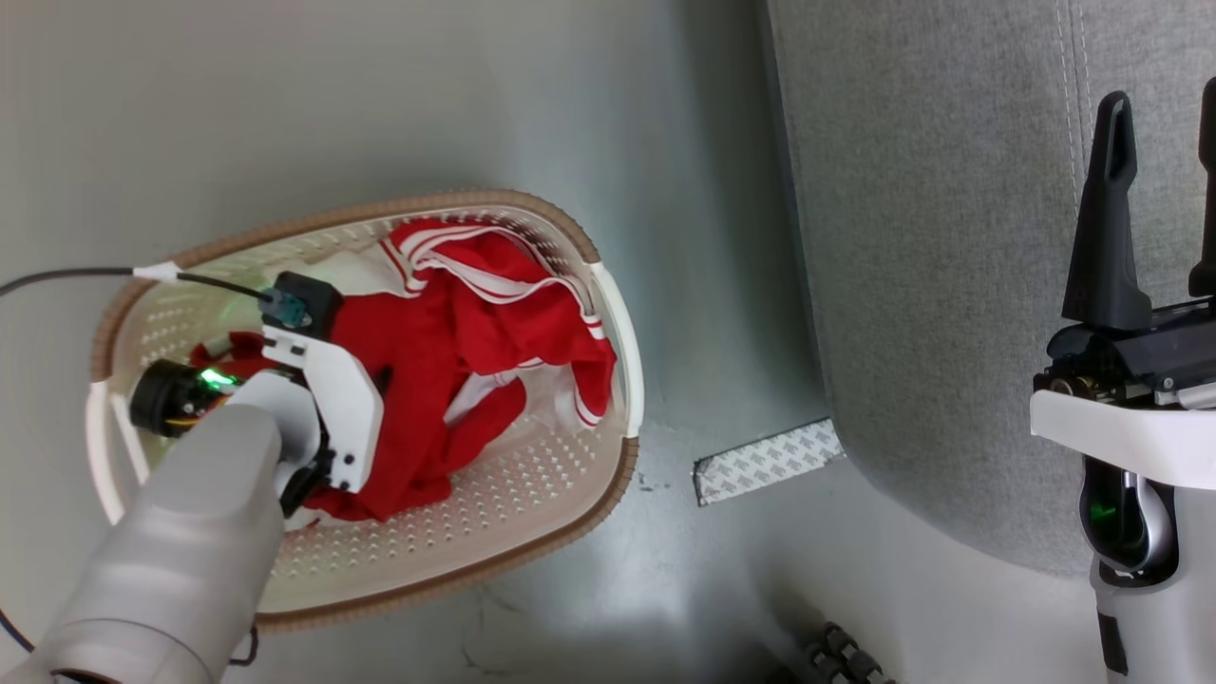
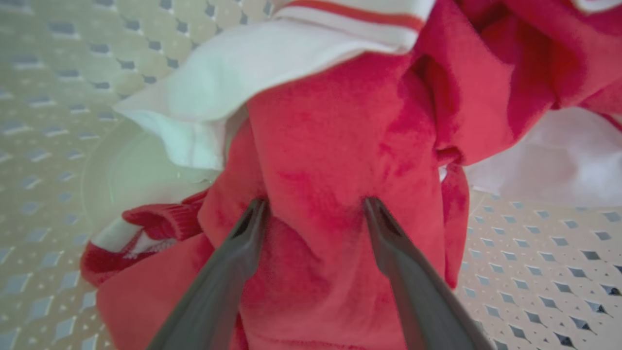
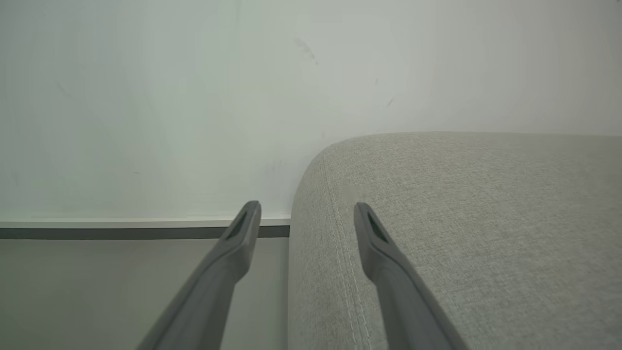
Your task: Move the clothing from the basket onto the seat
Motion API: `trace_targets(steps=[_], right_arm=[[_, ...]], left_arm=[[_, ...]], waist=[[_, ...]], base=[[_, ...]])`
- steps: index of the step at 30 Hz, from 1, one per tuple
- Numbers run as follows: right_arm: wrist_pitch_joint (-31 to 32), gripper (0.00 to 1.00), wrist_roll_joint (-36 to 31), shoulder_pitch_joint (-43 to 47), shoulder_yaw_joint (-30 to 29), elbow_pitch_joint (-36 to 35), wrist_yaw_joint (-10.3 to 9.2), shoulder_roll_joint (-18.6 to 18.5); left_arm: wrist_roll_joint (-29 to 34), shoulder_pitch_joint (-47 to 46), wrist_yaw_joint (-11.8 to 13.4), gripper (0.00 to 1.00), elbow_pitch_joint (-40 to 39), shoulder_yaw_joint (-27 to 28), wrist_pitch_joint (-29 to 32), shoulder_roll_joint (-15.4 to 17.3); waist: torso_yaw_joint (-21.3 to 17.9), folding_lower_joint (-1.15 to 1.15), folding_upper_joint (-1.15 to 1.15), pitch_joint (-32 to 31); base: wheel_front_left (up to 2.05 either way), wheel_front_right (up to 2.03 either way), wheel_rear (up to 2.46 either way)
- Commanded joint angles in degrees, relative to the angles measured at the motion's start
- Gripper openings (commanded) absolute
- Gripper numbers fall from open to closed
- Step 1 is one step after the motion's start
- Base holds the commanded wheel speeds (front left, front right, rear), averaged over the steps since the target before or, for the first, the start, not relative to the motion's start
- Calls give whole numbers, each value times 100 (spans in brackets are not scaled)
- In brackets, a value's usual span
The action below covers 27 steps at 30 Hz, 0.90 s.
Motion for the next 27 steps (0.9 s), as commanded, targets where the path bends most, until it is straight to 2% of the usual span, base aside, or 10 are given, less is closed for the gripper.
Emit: trace_targets(steps=[1, 6, 11, 12, 13, 14, 15, 21, 27], right_arm=[[-12, 100, 89, -87, 5, -24, -12, -4], [-12, 100, 123, -83, 34, -23, -12, -4], [-12, 100, 148, -101, 63, -17, -12, -4], [-12, 100, 150, -102, 68, -17, -12, -4], [-12, 100, 148, -102, 70, -13, -12, -4], [-12, 100, 149, -106, 70, -7, -12, -4], [-12, 100, 152, -108, 70, 2, -12, -4], [-12, 100, 167, -103, 76, 87, -12, -4], [-13, 100, 196, -92, 70, 201, -12, -5]], left_arm=[[-17, -76, 4, 100, 67, -94, 87, 83], [-51, -32, 4, 100, 94, -439, 448, 29], [-165, -45, 4, 100, 16, -773, 790, 115], [-204, -51, 4, 89, -4, -825, 815, 133], [-246, -52, 4, 58, -34, -875, 837, 151], [-272, -55, 4, 34, -72, -920, 809, 173], [-290, -63, 4, 0, -92, -957, 782, 191], [-415, -12, 4, 0, -131, -1155, 610, 281], [-613, 211, 4, 0, -95, -1295, 185, 175]], waist=[[-76, -1, 0, 87], [-134, -1, 0, 147], [-173, -1, 0, 193], [-180, -1, 0, 201], [-184, -1, 0, 207], [-188, -1, 0, 211], [-191, -1, 0, 212], [-180, -1, 0, 91], [-180, -1, 0, -452]], base=[[0, 0, 0], [0, 0, 0], [0, 0, 0], [0, 0, 0], [0, 0, 0], [0, 0, 0], [0, 0, 0], [0, 0, 0], [0, 0, 0]])
